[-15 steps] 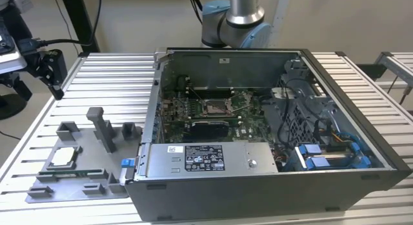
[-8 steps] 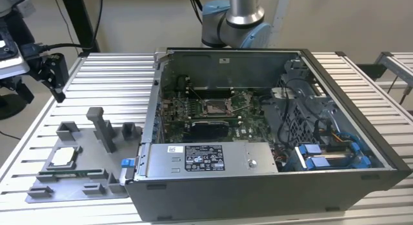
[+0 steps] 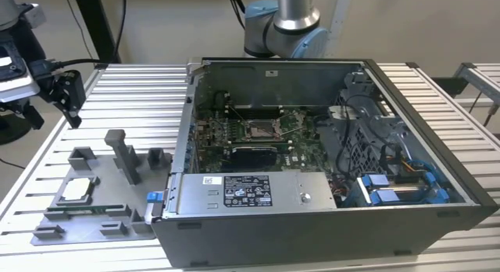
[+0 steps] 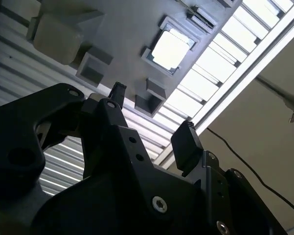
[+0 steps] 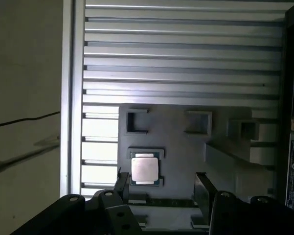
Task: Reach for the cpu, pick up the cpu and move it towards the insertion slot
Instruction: 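Pick up the cpu and move it towards the insertion slot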
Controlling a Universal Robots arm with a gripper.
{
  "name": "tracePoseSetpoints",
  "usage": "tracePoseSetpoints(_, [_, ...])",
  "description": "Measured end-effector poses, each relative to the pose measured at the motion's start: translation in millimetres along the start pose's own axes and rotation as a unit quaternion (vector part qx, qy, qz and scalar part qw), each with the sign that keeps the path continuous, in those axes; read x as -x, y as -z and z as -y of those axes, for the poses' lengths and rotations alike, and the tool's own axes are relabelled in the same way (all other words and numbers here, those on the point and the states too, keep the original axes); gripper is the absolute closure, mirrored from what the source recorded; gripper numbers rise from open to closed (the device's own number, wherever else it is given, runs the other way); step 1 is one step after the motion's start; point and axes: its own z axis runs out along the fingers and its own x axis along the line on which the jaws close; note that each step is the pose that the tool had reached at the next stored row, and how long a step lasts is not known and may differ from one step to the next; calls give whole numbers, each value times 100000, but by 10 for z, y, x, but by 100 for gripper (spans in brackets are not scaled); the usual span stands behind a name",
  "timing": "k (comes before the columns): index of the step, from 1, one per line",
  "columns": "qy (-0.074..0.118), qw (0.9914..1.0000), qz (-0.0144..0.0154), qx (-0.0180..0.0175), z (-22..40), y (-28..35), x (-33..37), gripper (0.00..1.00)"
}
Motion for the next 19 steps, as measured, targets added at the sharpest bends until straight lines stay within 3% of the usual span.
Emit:
tracePoseSetpoints(11, [-195,100000,7,1,5,-127,0,0])
tracePoseSetpoints(19, [-206,100000,4,-3,5,-138,0,0])
